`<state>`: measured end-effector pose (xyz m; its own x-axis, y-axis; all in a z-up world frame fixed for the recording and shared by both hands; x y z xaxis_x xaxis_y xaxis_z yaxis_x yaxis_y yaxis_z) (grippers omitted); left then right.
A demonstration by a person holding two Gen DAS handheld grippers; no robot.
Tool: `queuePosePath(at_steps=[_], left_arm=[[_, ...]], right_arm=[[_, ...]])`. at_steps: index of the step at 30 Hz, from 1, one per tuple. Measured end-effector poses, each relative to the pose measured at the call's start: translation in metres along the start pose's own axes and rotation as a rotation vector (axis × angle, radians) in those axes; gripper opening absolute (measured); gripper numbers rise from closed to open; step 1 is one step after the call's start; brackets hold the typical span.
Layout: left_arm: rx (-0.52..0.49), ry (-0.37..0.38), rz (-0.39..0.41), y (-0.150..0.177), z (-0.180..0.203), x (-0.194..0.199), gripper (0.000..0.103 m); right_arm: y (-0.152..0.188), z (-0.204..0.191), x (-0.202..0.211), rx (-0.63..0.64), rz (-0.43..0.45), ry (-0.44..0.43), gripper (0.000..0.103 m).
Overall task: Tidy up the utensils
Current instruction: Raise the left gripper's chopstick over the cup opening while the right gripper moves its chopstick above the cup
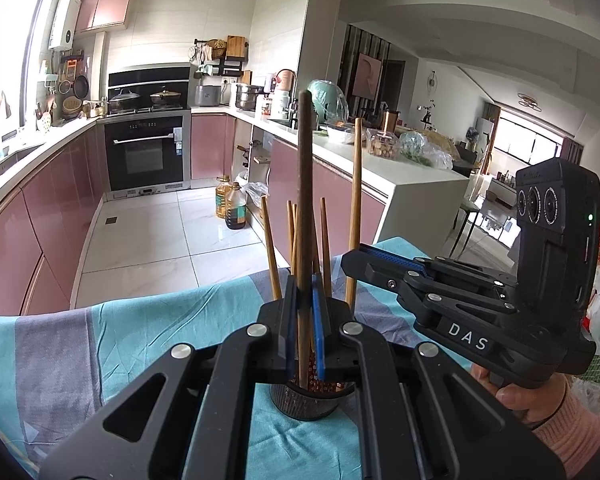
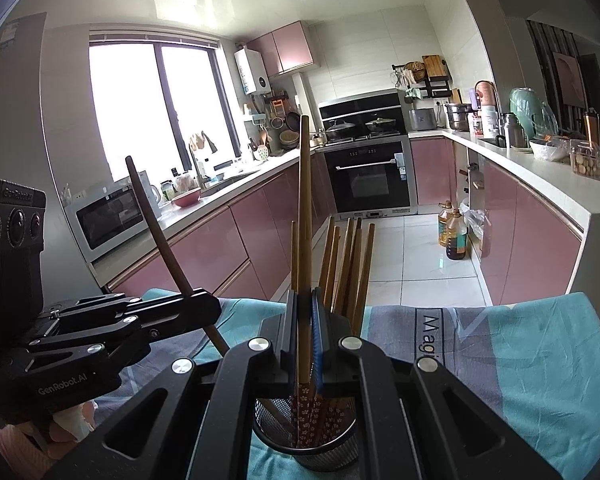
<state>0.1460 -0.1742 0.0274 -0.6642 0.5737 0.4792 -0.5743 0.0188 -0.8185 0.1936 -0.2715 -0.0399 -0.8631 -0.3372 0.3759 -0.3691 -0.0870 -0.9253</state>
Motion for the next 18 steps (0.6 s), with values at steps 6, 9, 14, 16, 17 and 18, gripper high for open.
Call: queuePosePath(at_steps=[6,9,14,16,17,18], left_arm=[[0.002,-0.002,-0.019,0.002,-0.005,-0.010,0.007],[0.004,-0.004,-0.030,0.003,-0.007,-0.015,0.007],[0.000,-0.008,-0.037,0.003,-0.008,-0.019,0.007],[-0.002,-0.011,-0.041,0.002,-0.008,-0.022,0.007],[-0.003,-0.014,-0.043,0.002,-0.008,-0.023,0.007],[-0.005,-0.016,-0.046,0.002,-0.008,-0.025,0.007]], right_arm=[[0.005,0.001,-0.003,-0.003,-0.010,-0.001,0.006],[0.005,0.003,-0.005,-0.008,-0.015,-0.002,0.006],[0.008,0.005,-0.007,-0.014,-0.023,-0.003,0.006],[0.009,0.005,-0.007,-0.016,-0.024,-0.005,0.006],[0.010,0.005,-0.007,-0.018,-0.024,-0.005,0.006],[0.010,0.005,-0.007,-0.019,-0.025,-0.005,0.006]])
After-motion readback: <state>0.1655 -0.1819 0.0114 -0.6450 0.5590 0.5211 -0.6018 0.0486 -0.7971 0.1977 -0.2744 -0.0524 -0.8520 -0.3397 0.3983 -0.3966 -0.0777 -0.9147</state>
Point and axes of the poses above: each gripper's, at about its wrist camera, not at the fingertips, and x roughly against the way its jaws point, z to its right, y to its underside, the point moved 8 cm from there along -x, roughly the way its jaws point, and after that the axes turned 12 degrees about x, right-handed, at the moved point
